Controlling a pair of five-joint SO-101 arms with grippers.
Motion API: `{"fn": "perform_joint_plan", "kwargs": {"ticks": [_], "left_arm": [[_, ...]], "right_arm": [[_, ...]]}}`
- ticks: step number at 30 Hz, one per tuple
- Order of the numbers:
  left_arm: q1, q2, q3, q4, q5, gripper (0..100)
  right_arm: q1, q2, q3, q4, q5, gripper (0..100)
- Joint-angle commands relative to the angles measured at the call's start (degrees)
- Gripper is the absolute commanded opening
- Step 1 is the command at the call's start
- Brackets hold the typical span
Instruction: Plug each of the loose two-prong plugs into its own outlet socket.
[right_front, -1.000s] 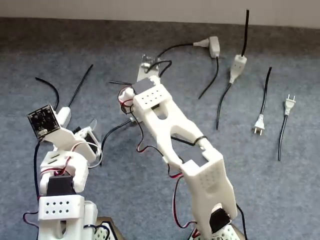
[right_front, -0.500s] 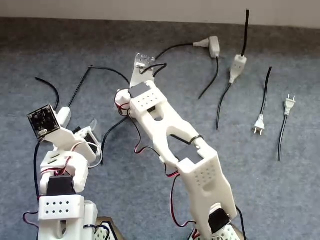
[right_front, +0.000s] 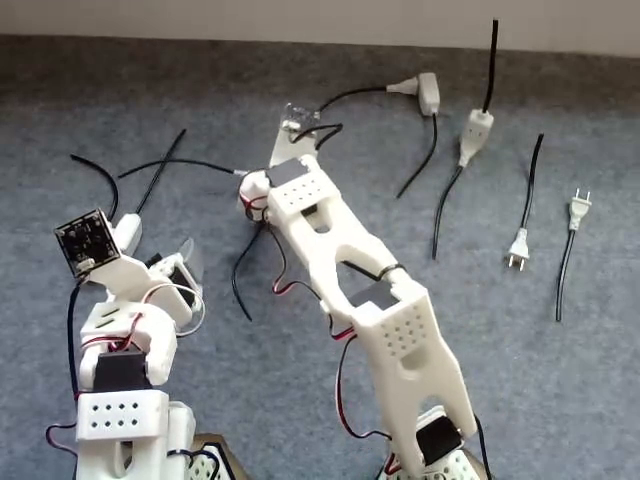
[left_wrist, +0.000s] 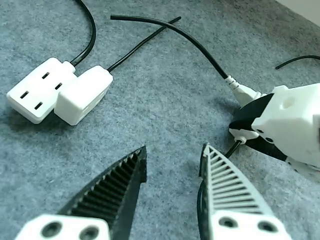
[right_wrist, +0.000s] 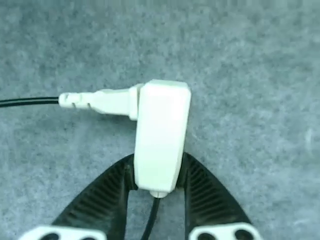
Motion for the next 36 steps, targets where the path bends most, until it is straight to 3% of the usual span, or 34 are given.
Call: {"fn": "perform_joint_plan", "kwargs": {"ticks": [1, 11, 18, 24, 30, 36], "left_arm": [[0.9, -0.6, -0.2, -1.1, 0.1, 19], [0.9, -0.6, -0.1, -1.1, 0.1, 19], [1.7, -0.6, 0.5, -1.2, 0.1, 19], [2.4, -0.6, 0.6, -1.2, 0.0, 19], [2.3, -0.6, 0.7, -1.2, 0.0, 19], [2.3, -0.6, 0.7, -1.2, 0.0, 19]], "right_arm": [[3.6, -1.0, -5.9, 5.4, 0.1, 1.0], [20.6, -0.8, -27.3, 24.0, 9.7, 0.9], [34.3, -0.7, -38.0, 26.2, 18.4, 1.2], [34.9, -0.6, -37.6, 20.9, 31.5, 1.2], [32.6, 4.9, -32.7, 1.2, 34.5, 5.7], [28.0, 10.2, -35.4, -2.5, 31.7, 17.9]]}}
